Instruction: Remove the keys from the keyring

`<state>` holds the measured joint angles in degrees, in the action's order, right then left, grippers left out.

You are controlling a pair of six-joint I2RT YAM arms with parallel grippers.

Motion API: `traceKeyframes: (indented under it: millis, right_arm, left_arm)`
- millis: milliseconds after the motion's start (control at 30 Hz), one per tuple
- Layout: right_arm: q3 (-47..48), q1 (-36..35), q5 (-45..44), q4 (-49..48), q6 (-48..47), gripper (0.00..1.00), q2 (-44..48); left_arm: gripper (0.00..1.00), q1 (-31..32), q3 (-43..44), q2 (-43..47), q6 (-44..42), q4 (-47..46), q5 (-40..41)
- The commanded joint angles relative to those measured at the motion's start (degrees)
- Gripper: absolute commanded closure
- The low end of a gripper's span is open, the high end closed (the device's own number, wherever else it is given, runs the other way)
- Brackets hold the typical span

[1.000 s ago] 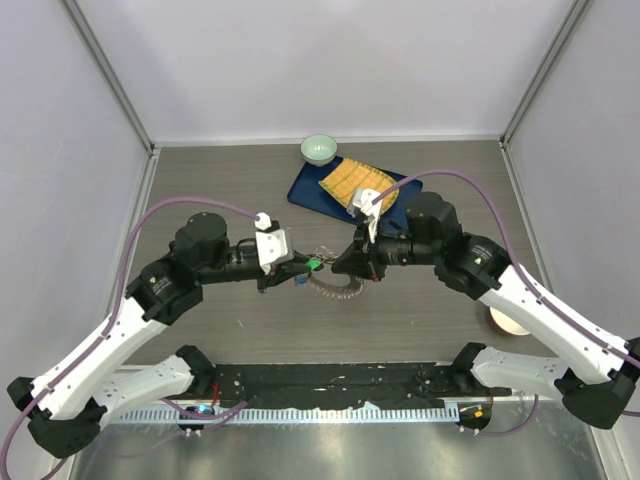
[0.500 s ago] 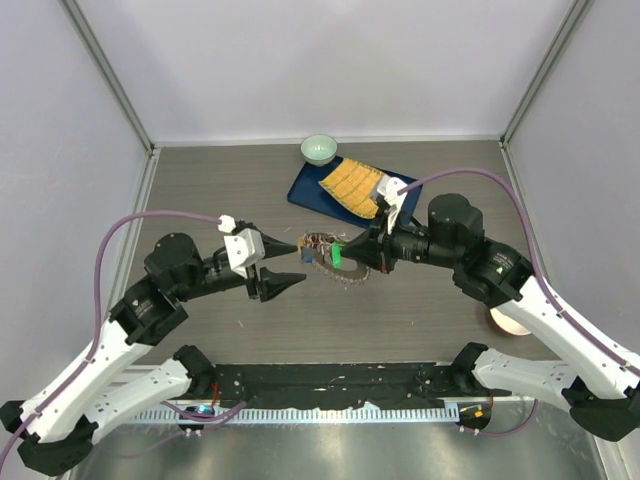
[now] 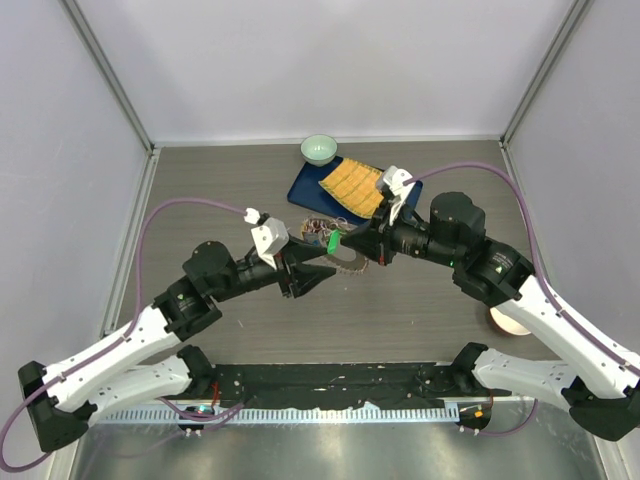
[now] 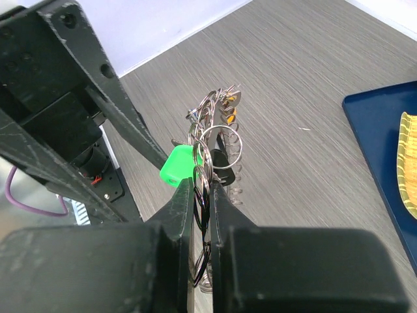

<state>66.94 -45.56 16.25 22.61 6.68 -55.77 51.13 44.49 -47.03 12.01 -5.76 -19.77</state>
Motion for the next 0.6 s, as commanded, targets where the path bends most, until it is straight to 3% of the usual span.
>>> traceKeyframes:
  millis: [0, 267, 567]
  right_arm:
    - [1.79, 0.03, -1.05, -6.88, 1.41, 0.99, 0.75]
    - [1.27, -0.05, -1.4, -7.58, 1.85, 0.99, 0.92]
    - [1.18, 0.03, -0.78, -7.67, 2.29, 0.99, 1.36]
  left_arm:
    - [0.5, 2.91, 0.08, 0.79, -5.23, -9.09, 9.3]
    - [0.5, 7.93, -0.72, 0.62, -18.06, -12.87, 14.94]
    - [0.48, 8.89, 0.16, -0.52, -24.14, -12.17, 19.32]
